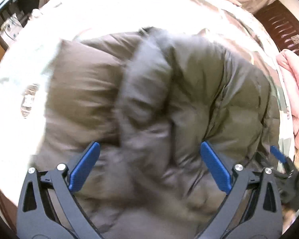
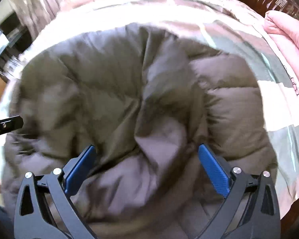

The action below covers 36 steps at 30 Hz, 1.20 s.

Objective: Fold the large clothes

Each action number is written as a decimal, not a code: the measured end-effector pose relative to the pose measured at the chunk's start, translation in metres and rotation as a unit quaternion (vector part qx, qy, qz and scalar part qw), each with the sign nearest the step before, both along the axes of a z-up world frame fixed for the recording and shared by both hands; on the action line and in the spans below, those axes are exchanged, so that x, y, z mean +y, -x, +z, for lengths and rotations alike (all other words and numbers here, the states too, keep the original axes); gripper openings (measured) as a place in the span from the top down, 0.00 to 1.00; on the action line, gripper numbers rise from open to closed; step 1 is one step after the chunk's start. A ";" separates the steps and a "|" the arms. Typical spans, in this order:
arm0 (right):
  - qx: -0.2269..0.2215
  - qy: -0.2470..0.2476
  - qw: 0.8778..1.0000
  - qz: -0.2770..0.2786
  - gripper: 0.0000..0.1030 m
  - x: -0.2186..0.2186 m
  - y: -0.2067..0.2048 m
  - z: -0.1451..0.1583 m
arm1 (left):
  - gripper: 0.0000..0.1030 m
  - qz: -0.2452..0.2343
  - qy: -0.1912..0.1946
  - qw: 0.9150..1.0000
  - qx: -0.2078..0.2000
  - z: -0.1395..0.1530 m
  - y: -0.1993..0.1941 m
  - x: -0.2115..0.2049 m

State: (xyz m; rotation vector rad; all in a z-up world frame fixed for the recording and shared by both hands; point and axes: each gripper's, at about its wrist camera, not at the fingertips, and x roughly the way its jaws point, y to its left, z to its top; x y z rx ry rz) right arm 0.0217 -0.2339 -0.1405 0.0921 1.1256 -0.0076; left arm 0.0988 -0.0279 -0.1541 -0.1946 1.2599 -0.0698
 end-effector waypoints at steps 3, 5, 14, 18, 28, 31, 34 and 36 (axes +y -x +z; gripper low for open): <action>0.013 0.051 0.999 0.005 0.01 -0.018 0.034 0.019 | 0.02 0.020 -0.001 1.000 0.017 0.011 0.022 0.045; 0.020 0.076 0.996 -0.030 0.01 -0.037 0.060 0.021 | 0.02 0.053 0.023 0.998 0.039 0.003 0.047 0.085; 0.204 -0.114 0.940 -0.248 0.01 -0.145 0.148 -0.061 | 0.02 0.125 0.045 0.967 0.216 -0.090 0.131 0.145; 0.225 -0.158 0.932 -0.235 0.09 -0.133 0.152 -0.072 | 0.03 0.107 0.069 0.961 0.247 -0.104 0.134 0.136; 0.072 -0.312 0.941 -0.108 0.87 -0.107 0.134 0.024 | 0.79 0.103 0.316 0.933 0.135 -0.042 0.132 0.165; 0.021 -0.352 0.932 -0.083 0.87 -0.115 0.109 0.062 | 0.80 0.084 0.389 0.915 0.067 -0.001 0.107 0.179; -0.039 -0.393 0.916 -0.079 0.87 -0.126 0.054 0.093 | 0.80 0.087 0.430 0.898 -0.016 0.043 0.066 0.196; -0.083 -0.392 0.912 -0.093 0.87 -0.125 0.033 0.103 | 0.80 0.118 0.422 0.896 -0.076 0.061 0.027 0.213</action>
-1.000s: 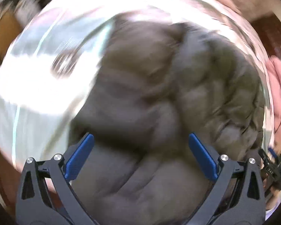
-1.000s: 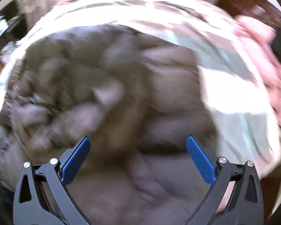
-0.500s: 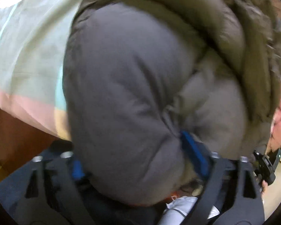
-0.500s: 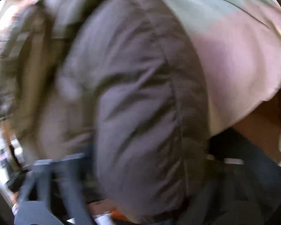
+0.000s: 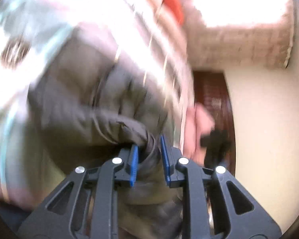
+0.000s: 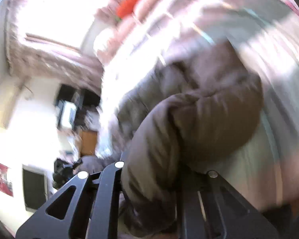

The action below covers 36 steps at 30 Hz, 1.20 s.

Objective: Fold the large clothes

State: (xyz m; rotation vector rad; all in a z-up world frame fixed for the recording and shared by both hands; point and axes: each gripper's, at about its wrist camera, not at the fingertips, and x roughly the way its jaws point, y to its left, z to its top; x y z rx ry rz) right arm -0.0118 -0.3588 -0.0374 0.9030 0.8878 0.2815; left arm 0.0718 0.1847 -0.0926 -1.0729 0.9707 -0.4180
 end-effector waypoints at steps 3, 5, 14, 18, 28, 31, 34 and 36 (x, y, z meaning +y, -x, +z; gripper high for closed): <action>-0.029 0.008 0.997 -0.065 0.87 -0.028 -0.053 -0.009 | 0.80 0.106 -0.073 0.991 -0.033 0.006 -0.051 0.022; -0.014 -0.026 0.992 -0.119 0.87 -0.046 -0.082 -0.038 | 0.79 0.163 -0.139 0.976 -0.035 0.005 -0.063 0.030; 0.117 0.001 0.982 -0.150 0.72 -0.048 -0.160 -0.129 | 0.40 0.069 -0.264 0.961 -0.048 0.002 -0.104 -0.071; 0.059 -0.041 0.983 -0.171 0.31 -0.060 -0.164 -0.117 | 0.37 -0.122 -0.340 0.932 -0.035 -0.035 -0.111 -0.177; -0.093 0.226 0.960 -0.137 0.11 -0.015 -0.123 -0.002 | 0.31 -0.077 -0.411 0.908 0.041 -0.092 -0.154 -0.151; -0.116 0.317 0.936 -0.098 0.11 0.009 -0.114 0.010 | 0.29 -0.055 -0.421 0.905 0.043 -0.093 -0.162 -0.153; -0.056 0.310 0.948 0.046 0.11 0.048 -0.134 -0.020 | 0.24 -0.043 -0.442 0.895 0.040 -0.092 -0.166 -0.156; -0.022 0.334 0.936 0.107 0.11 0.083 -0.143 -0.052 | 0.20 -0.043 -0.452 0.890 0.036 -0.090 -0.165 -0.159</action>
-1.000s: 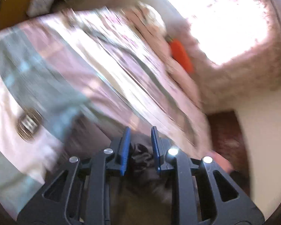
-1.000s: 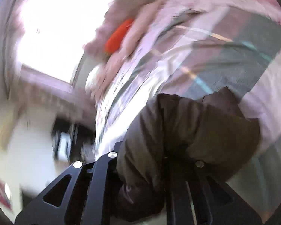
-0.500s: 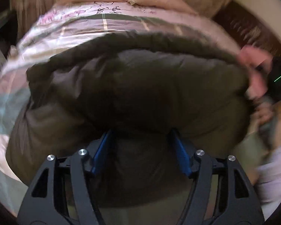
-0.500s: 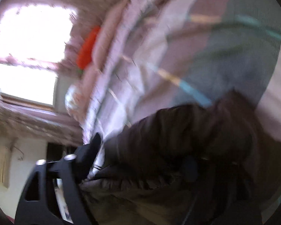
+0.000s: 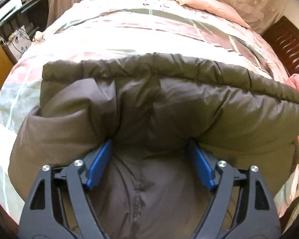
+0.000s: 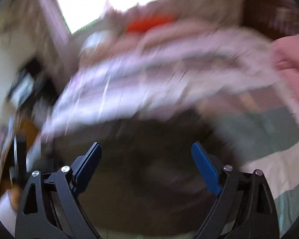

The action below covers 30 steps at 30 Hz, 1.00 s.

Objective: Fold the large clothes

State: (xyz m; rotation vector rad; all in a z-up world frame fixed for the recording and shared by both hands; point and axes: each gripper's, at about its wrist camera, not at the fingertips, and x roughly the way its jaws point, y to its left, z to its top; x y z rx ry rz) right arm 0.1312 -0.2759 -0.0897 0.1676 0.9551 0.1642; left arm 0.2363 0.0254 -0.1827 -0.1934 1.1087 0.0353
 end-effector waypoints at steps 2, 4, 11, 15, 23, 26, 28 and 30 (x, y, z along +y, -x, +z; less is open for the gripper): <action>0.025 0.065 0.998 0.010 0.11 0.026 -0.010 -0.033 | 0.19 0.002 -0.005 1.000 0.001 0.002 -0.003 -0.005; 0.018 0.117 0.993 0.015 0.01 0.034 -0.028 -0.056 | 0.19 0.005 -0.011 1.000 0.003 0.001 -0.009 -0.006; 0.014 0.107 0.972 -0.208 0.01 -0.070 -0.072 -0.071 | 0.17 0.059 -0.098 0.993 -0.008 -0.009 -0.022 0.037; 0.070 0.077 0.946 -0.306 0.01 -0.133 -0.076 -0.111 | 0.13 0.111 -0.087 0.990 0.019 -0.023 -0.028 0.083; 0.007 0.002 0.960 -0.280 0.03 -0.098 -0.063 -0.043 | 0.16 0.212 0.027 0.976 0.032 0.011 -0.005 0.125; -0.003 0.026 0.988 -0.154 0.03 -0.011 -0.057 -0.018 | 0.16 0.162 0.010 0.986 0.043 0.017 0.007 0.089; 0.001 0.041 0.997 -0.063 0.03 0.050 -0.048 -0.020 | 0.16 0.140 0.000 0.989 0.048 0.015 0.011 0.070; 0.017 0.056 0.998 -0.005 0.03 0.090 -0.048 -0.036 | 0.14 0.116 -0.020 0.991 0.056 0.010 0.010 0.054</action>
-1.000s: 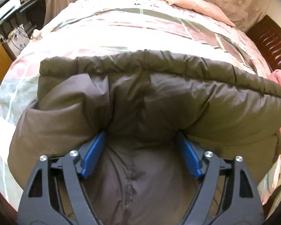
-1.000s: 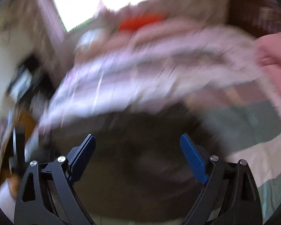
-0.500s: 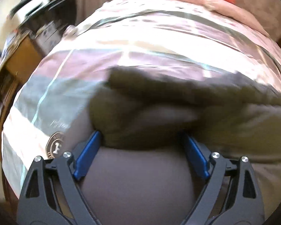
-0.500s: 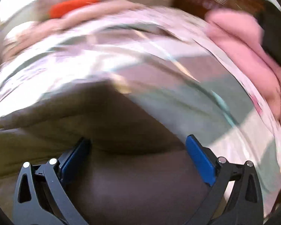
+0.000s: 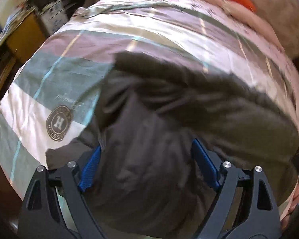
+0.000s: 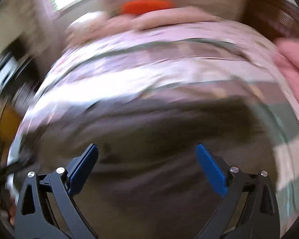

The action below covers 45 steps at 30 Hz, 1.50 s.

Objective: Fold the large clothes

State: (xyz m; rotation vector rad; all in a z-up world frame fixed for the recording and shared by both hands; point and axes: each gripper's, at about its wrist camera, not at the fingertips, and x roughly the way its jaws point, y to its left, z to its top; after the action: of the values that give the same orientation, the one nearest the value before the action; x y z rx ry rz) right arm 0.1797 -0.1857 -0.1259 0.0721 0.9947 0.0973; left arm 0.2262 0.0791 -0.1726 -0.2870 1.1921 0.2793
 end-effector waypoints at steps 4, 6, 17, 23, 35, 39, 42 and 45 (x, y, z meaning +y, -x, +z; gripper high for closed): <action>-0.010 0.048 0.999 0.011 0.01 0.012 -0.014 -0.033 | 0.07 -0.003 -0.020 1.000 0.013 -0.018 -0.008 0.009; -0.008 0.015 1.000 -0.014 0.01 -0.010 -0.032 -0.040 | 0.05 0.018 0.009 1.000 0.015 -0.030 -0.013 0.030; -0.014 0.000 0.994 -0.106 0.01 -0.081 -0.050 -0.045 | 0.06 0.190 -0.012 0.981 0.036 -0.046 0.002 0.134; -0.022 0.062 0.955 -0.288 0.01 -0.175 -0.026 -0.033 | 0.13 0.182 -0.022 0.982 -0.044 0.007 0.017 0.110; 0.046 0.124 0.941 -0.312 0.01 -0.254 0.012 -0.050 | 0.11 -0.095 -0.010 0.995 -0.036 0.007 0.001 -0.049; -0.001 0.162 0.905 -0.392 0.02 -0.278 0.030 -0.019 | 0.11 -0.081 0.001 0.996 -0.036 0.007 -0.001 -0.044; -0.068 0.138 0.936 -0.316 0.02 -0.253 0.026 0.002 | 0.11 -0.075 -0.001 0.997 -0.036 0.006 -0.004 -0.038; -0.047 0.121 0.962 -0.239 0.02 -0.222 0.007 -0.009 | 0.11 -0.077 -0.013 0.996 -0.036 0.007 0.000 -0.044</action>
State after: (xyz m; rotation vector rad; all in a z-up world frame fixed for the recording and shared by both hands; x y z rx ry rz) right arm 0.1727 -0.4077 -0.1345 0.0813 0.8636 -0.4591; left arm 0.2258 0.0356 -0.1661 -0.1794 1.1325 0.1498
